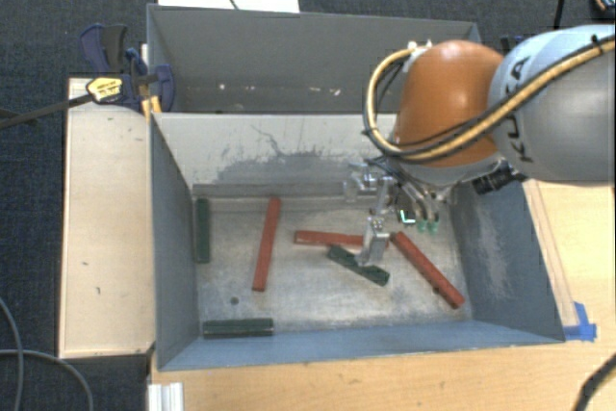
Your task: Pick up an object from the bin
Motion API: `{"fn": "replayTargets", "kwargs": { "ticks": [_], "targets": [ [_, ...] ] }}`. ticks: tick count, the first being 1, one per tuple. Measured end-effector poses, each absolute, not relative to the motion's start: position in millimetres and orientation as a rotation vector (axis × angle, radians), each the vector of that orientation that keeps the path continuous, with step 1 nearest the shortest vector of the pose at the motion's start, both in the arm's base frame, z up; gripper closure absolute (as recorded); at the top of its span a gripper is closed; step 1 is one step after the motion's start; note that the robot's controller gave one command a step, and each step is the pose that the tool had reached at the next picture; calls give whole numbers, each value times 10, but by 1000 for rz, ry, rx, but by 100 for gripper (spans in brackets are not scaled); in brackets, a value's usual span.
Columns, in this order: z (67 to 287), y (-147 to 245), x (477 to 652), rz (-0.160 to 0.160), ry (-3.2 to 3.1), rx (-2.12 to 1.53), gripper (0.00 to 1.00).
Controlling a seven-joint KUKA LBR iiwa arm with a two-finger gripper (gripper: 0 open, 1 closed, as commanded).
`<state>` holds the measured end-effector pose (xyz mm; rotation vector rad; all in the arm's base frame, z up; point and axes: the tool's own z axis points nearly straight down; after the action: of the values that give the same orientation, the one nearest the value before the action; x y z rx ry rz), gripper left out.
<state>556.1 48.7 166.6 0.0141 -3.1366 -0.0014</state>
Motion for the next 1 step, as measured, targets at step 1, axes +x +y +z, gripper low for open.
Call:
{"fn": "replayTargets", "kwargs": {
  "ticks": [1],
  "targets": [
    [675,306,5342,0,-3126,-264,0]
  ]
}}
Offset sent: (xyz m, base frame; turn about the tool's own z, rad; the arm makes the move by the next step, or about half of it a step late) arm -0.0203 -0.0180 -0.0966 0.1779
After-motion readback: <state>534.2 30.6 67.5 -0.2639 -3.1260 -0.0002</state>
